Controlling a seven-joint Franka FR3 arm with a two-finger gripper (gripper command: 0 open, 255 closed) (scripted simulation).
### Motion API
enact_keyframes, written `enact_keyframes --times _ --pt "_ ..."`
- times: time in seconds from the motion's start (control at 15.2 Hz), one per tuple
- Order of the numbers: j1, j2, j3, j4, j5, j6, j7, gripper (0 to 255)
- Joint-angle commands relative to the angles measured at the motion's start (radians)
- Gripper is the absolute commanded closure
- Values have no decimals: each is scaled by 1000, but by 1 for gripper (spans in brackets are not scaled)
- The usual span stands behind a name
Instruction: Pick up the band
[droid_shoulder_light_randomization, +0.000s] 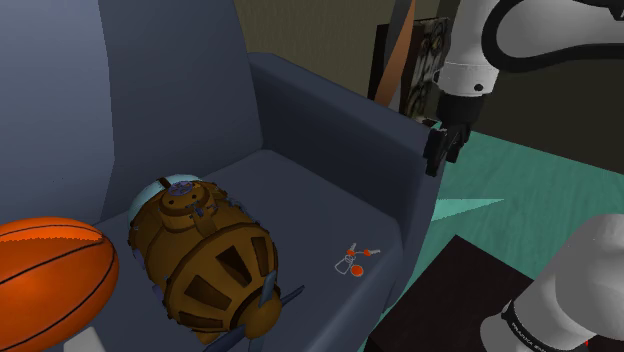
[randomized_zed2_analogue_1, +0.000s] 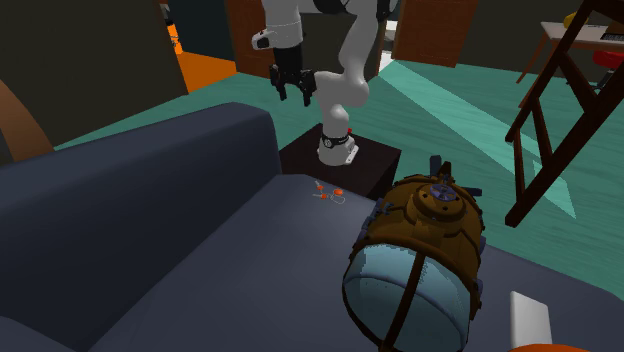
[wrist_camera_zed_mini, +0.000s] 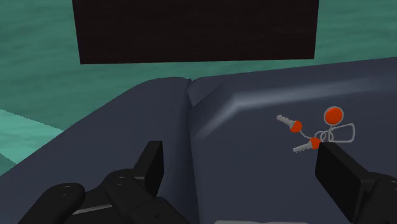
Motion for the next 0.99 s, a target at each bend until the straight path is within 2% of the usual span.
enact_keyframes --times 0.0,0.46,0.92 --pt "0 0 0 0 0 0 0 0" --pt "44 11 149 -151 95 198 170 0" --pt "86 130 315 -226 178 429 344 0"
